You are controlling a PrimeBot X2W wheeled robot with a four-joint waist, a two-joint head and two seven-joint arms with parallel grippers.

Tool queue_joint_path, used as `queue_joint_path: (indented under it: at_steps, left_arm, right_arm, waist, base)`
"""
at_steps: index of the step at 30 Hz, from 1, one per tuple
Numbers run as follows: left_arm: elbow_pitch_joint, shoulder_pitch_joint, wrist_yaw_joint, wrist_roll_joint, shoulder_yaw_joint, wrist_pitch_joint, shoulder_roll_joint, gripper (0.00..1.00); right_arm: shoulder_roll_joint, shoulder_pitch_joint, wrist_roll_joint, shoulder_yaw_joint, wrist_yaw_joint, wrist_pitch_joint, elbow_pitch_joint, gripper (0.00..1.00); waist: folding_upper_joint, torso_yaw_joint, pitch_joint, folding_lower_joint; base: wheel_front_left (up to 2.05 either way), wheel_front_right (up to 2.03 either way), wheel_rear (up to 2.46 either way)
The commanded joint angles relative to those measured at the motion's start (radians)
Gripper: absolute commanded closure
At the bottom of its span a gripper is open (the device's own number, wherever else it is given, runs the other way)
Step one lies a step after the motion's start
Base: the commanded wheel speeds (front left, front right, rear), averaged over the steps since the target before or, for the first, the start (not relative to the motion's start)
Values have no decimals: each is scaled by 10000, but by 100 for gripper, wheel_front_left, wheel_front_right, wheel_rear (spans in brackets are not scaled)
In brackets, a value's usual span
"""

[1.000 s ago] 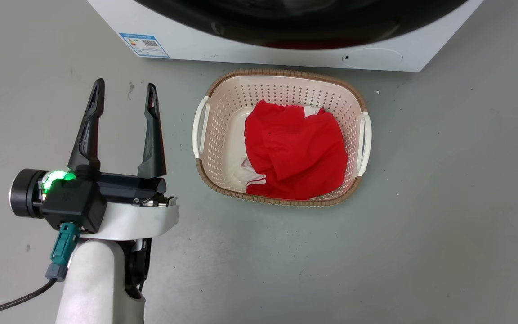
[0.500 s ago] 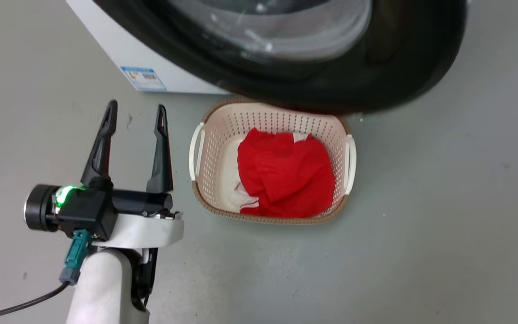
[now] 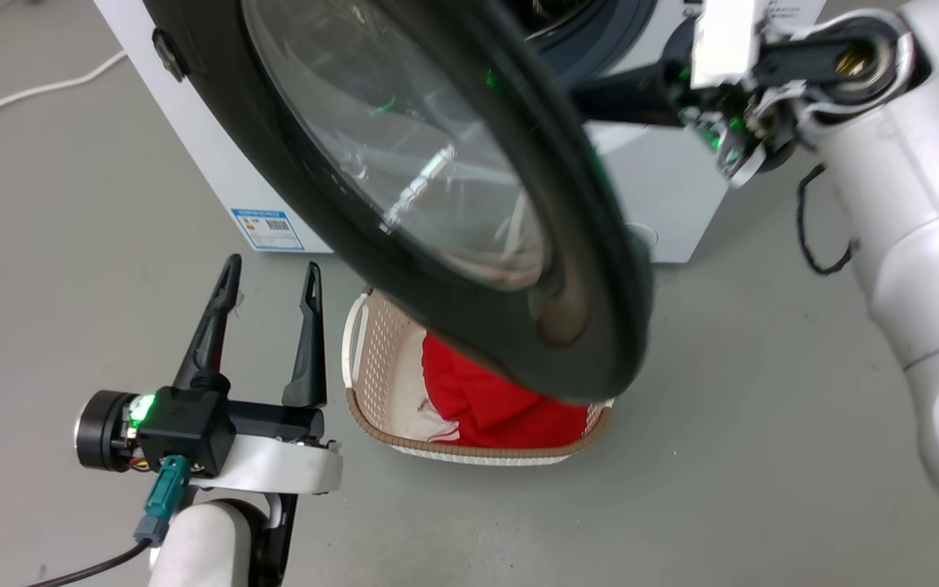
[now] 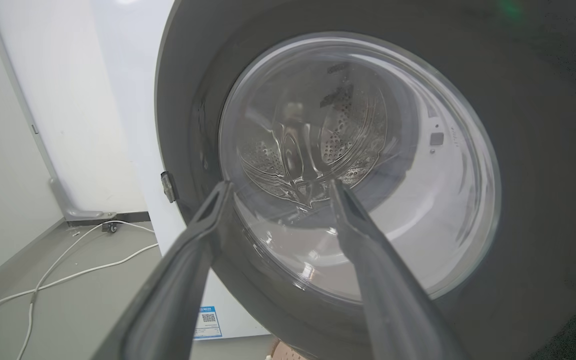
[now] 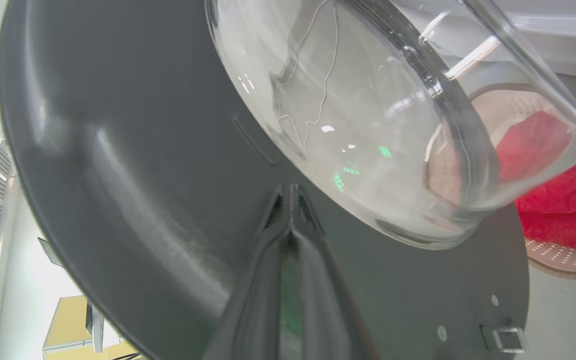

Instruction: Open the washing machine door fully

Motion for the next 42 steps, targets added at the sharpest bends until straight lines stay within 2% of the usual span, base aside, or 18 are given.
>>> queue_joint_path:
  at_steps: [1,8,18,22,31,32,33,34,40,42]
  left_arm:
    - [41,100,-11,-50,-21,-23,-6,0]
    - [143,183,-36,-139,-105,-24,-17,0]
    - [263,192,-34,-162,-81,-23,-23,0]
    - [303,212,-29,-181,-43,-23,-24,0]
    - [462,295,-23,-192,127,-24,-24,0]
    - [479,338,-24,-169,149,-24,-24,0]
    - [497,382,-31,-154,162,-24,-24,0]
    - [521,425,-39,-144,177,-24,-23,0]
    - [618,660,-61,-113,313,-24,-25,0]
    - [624,705,-57,-109,373,-24,-23,0]
  right_arm:
    - [108,294,135,30,0,125,-201,100]
    - [371,1349,368,185,0,635,-1434,100]
    - [569,2582,649,393,0,369,-2984,100]
    - [370,3100,516,-16,0,-680,-3560,100]
    - [-702,4785,-6,-1707,0,-3986,-4743,100]
    - [-752,5078,-50,-1918,0,-4436,-4872,69]
    - [-862,5376,-227,-2104,0,-4944,-5060,6]
    - [-979,5670,-438,-2283,0,-5468,-5253,0]
    - [-1162,7877,-1673,-2994,0,-8111,-6190,0]
    - [-979,8521,-1964,-3197,0,-8764,-6457,0]
  waist:
    - [-1,27,-152,1]
    - [-1,133,-344,1]
    - [-1,35,-514,1]
    - [-1,-33,-572,1]
    - [-1,-156,-831,1]
    - [-1,-175,-885,1]
    - [-1,-180,-945,1]
    - [-1,-186,-998,1]
    - [-1,-272,-1265,1]
    - [-1,-324,-1316,1]
  base:
    - [0,0,0]
    - [0,0,0]
    - [0,0,0]
    - [0,0,0]
    - [0,0,0]
    - [0,0,0]
    - [0,0,0]
    - [0,0,0]
    - [0,0,0]
    - [0,0,0]
